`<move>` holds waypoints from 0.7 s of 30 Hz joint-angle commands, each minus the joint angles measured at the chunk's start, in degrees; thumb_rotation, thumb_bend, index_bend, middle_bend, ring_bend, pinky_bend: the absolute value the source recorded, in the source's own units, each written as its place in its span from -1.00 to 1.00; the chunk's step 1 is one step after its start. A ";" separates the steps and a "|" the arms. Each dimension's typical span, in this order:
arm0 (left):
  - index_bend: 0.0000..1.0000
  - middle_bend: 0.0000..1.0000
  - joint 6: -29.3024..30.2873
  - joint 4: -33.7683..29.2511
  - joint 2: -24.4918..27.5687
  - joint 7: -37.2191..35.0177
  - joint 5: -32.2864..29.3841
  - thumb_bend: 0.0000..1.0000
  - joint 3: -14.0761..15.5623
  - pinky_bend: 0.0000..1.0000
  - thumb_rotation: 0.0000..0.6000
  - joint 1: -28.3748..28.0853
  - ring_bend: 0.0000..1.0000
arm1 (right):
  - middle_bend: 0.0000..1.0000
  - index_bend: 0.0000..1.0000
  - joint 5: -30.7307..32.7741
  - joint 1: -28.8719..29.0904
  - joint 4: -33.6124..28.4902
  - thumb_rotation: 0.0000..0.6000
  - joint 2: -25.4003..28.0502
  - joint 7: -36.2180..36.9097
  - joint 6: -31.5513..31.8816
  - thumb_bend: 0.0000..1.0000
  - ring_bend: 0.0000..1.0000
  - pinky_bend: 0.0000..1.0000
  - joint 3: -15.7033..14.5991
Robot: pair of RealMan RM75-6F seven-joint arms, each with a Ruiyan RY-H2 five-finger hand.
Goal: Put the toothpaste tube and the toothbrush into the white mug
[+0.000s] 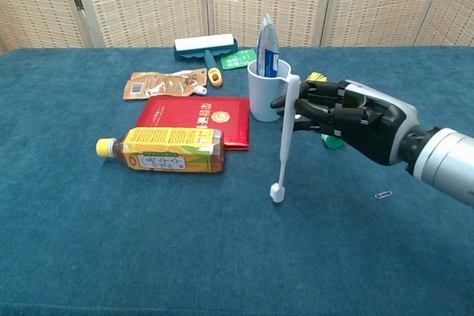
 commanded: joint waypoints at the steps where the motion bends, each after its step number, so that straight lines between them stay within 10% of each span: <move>1: -0.69 -0.70 -0.08 -0.01 0.01 0.05 -0.02 -0.51 0.00 -0.60 1.00 -0.05 -0.76 | -0.32 0.10 0.31 -0.94 0.19 1.00 0.72 0.43 -0.32 -0.24 -0.57 -0.51 0.51; 14: -0.69 -0.70 -0.40 0.32 -0.41 -0.16 0.31 -0.51 0.02 -0.60 1.00 -0.50 -0.76 | -0.77 -0.98 -1.79 -6.36 0.62 1.00 3.29 0.23 3.61 -0.38 -0.83 -0.80 -1.98; 21: -0.69 -0.70 -0.17 0.18 -0.35 -0.15 0.41 -0.51 0.08 -0.60 1.00 -0.43 -0.76 | -0.96 -1.00 -3.95 -9.89 2.16 1.00 4.56 -5.13 11.00 -0.45 -0.93 -0.93 -1.44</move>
